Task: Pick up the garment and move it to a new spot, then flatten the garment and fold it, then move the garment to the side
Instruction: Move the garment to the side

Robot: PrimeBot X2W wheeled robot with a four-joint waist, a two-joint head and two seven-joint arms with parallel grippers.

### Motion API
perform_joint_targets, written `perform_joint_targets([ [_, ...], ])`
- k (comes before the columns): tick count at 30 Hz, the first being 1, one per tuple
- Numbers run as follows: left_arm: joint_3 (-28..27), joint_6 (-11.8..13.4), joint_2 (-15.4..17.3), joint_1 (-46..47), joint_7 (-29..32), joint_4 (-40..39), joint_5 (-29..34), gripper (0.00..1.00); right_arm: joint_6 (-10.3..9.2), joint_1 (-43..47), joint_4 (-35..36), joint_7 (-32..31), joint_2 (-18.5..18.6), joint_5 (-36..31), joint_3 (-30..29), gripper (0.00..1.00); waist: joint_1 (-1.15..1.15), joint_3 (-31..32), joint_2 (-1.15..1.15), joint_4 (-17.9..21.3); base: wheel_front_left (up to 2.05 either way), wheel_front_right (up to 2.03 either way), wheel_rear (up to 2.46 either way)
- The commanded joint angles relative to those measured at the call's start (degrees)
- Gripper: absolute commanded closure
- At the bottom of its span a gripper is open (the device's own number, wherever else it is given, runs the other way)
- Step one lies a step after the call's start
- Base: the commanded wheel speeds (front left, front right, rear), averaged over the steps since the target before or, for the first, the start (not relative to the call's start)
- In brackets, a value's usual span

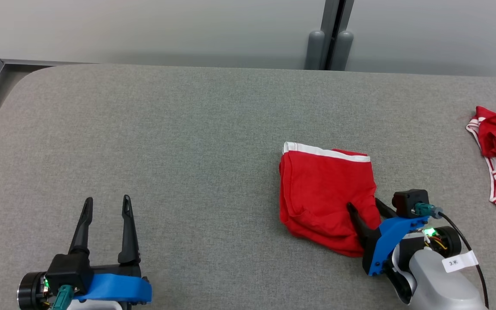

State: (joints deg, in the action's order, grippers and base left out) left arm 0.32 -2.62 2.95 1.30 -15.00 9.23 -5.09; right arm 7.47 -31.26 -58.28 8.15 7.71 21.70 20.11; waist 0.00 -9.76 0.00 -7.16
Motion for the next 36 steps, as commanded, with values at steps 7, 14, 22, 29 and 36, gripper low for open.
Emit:
perform_joint_targets([
  [7,0.57,0.25,-0.09,0.51,-0.23,0.30,-0.40,0.00,0.02,0.32,-1.15,1.69,-1.10,4.10,3.99,1.00,0.00,0.33,0.00,0.75,0.00,0.00,0.00],
  [14,0.81,0.36,-0.08,0.78,-0.23,0.02,-0.58,0.00,-0.01,-0.78,0.44,4.80,2.03,5.42,6.58,1.00,0.00,0.11,0.00,3.50,0.00,0.00,0.00],
  [22,0.80,0.11,-0.04,2.11,-0.23,-0.42,0.26,0.00,0.01,-0.12,4.23,6.58,7.58,7.88,9.62,1.00,0.00,-1.73,0.00,11.56,0.00,0.00,0.00],
  [29,0.26,-0.67,0.59,4.58,-0.22,-0.52,1.48,0.00,0.02,-0.81,6.39,6.99,10.63,9.92,9.99,1.00,0.00,-4.33,0.00,18.27,0.00,0.00,0.00],
  [36,0.64,-1.18,0.76,7.30,-0.23,-0.19,2.52,0.00,0.03,-2.66,9.76,7.07,11.98,9.15,9.62,1.00,0.00,-7.05,0.00,20.01,0.00,0.00,0.00],
])
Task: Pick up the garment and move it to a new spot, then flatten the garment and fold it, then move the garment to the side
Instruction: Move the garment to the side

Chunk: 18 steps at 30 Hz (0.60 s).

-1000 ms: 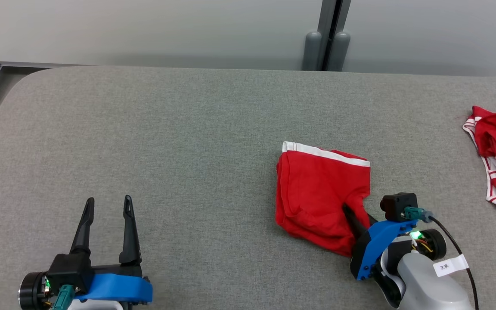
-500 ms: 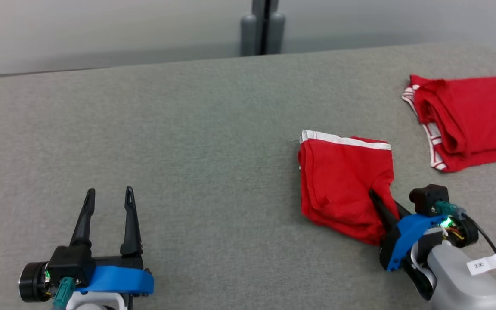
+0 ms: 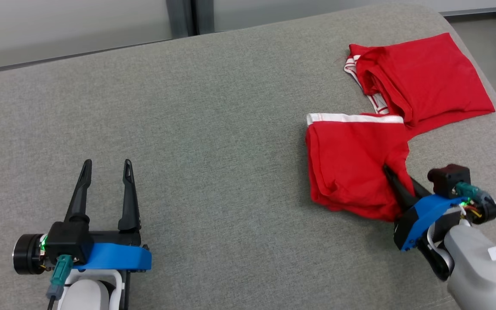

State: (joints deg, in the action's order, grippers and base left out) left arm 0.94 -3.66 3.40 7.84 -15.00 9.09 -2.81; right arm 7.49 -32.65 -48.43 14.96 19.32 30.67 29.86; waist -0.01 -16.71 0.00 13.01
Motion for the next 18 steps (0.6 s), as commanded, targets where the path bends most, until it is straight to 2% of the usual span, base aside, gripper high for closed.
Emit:
perform_joint_targets([
  [1,0.07,-0.22,0.30,1.06,-0.23,0.01,0.25,0.00,0.00,-1.68,0.81,0.26,0.64,-0.71,-0.13,1.00,0.01,-0.26,0.00,-0.35,0.00,0.00,0.00],
  [9,-0.54,0.08,0.17,1.40,-0.23,-0.65,0.16,0.00,0.00,-9.59,5.81,0.27,4.78,-7.18,0.52,1.00,0.01,-2.05,0.00,-2.49,0.00,0.00,0.00],
  [13,-0.12,0.52,0.03,1.56,-0.23,-2.15,0.66,0.00,0.00,-14.56,4.18,0.21,8.93,-7.82,2.40,1.00,0.01,-4.31,0.00,-3.01,0.00,0.00,0.00],
  [18,-0.21,0.89,-0.01,3.08,-0.22,-4.06,1.00,0.00,0.00,-20.33,2.02,-0.09,15.41,-5.53,4.00,1.00,0.01,-8.20,0.00,-2.44,0.00,0.00,0.00],
])
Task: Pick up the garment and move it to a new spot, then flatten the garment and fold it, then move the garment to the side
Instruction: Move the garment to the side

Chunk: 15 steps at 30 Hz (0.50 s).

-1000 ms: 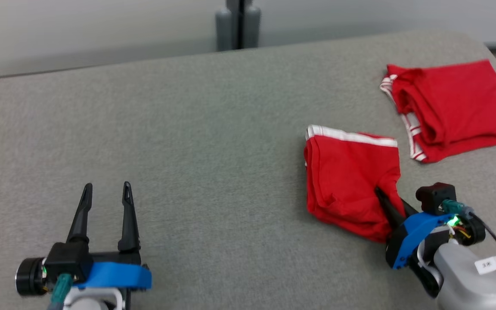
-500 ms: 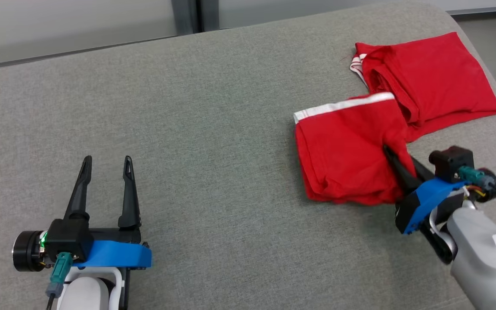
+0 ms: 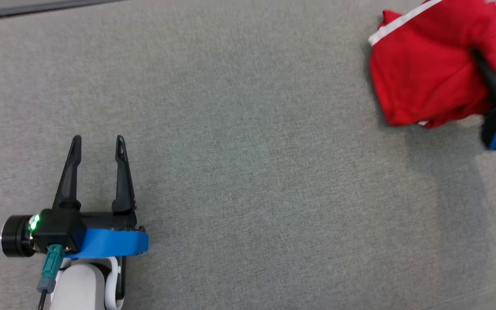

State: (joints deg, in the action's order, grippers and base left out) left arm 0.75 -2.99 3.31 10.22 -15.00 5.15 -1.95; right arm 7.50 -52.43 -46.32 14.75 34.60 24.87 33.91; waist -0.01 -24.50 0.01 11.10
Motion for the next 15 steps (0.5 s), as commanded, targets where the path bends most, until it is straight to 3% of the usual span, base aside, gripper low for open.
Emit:
perform_joint_targets([
  [1,0.13,0.17,0.16,1.11,-0.23,-0.58,0.37,0.00,-0.01,-1.58,-0.66,-0.17,1.50,0.87,0.31,1.00,0.01,-1.31,-0.01,-0.35,0.00,0.00,0.00],
  [9,0.72,0.10,1.43,4.52,-0.23,-4.41,1.68,0.00,-0.01,-9.53,-4.19,-1.60,7.97,3.36,3.61,1.00,0.01,-7.27,-0.01,0.65,0.00,0.00,0.00],
  [15,1.54,-0.11,2.01,5.88,-0.23,-6.52,2.17,0.00,-0.01,-14.80,-8.84,-2.77,9.07,3.65,6.36,1.00,0.01,-10.16,-0.01,-0.02,0.00,0.00,0.00],
])
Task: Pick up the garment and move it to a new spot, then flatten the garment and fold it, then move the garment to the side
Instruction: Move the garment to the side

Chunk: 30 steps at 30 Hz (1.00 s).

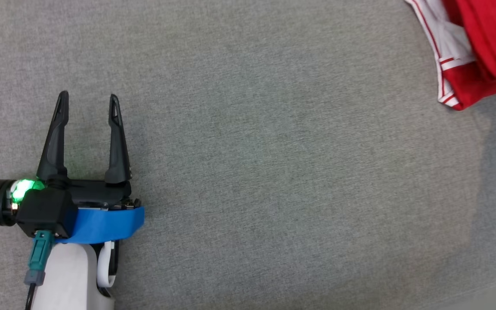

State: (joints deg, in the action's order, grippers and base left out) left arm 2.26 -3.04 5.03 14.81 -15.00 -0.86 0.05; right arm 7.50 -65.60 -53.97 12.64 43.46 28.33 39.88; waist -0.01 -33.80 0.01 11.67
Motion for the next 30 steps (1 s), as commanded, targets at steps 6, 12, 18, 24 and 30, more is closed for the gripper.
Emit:
perform_joint_targets([
  [6,0.11,0.54,0.73,1.52,-0.18,-1.80,0.09,0.00,-0.01,-5.29,-8.22,-1.90,-1.19,-1.18,1.81,1.00,0.01,-2.23,-0.01,-1.26,0.00,0.00,0.00],
  [12,0.38,0.79,0.68,1.51,-0.17,-1.33,-0.47,0.00,-0.01,-7.41,-13.89,-1.63,-3.03,-0.06,0.96,0.00,0.01,-2.35,-0.01,-1.74,0.00,0.00,0.00],
  [18,-0.14,1.12,0.49,0.66,-0.18,-0.45,-1.34,0.00,-0.01,-8.28,-16.50,1.00,-4.59,-0.26,0.18,0.00,0.01,0.47,-0.01,-2.34,0.00,0.00,0.00],
  [24,-0.94,1.66,-0.28,-1.93,-0.19,0.54,-2.76,0.00,-0.01,-5.66,-14.87,2.46,-6.73,0.76,-1.18,0.00,0.01,5.83,-0.01,-3.88,0.00,0.00,0.00],
  [30,-2.42,1.99,-0.80,-5.92,-0.18,1.43,-4.07,0.00,-0.01,0.20,-3.92,2.52,-8.96,-0.75,-6.87,0.00,0.01,11.65,-0.01,-5.40,0.00,0.00,0.00],
])
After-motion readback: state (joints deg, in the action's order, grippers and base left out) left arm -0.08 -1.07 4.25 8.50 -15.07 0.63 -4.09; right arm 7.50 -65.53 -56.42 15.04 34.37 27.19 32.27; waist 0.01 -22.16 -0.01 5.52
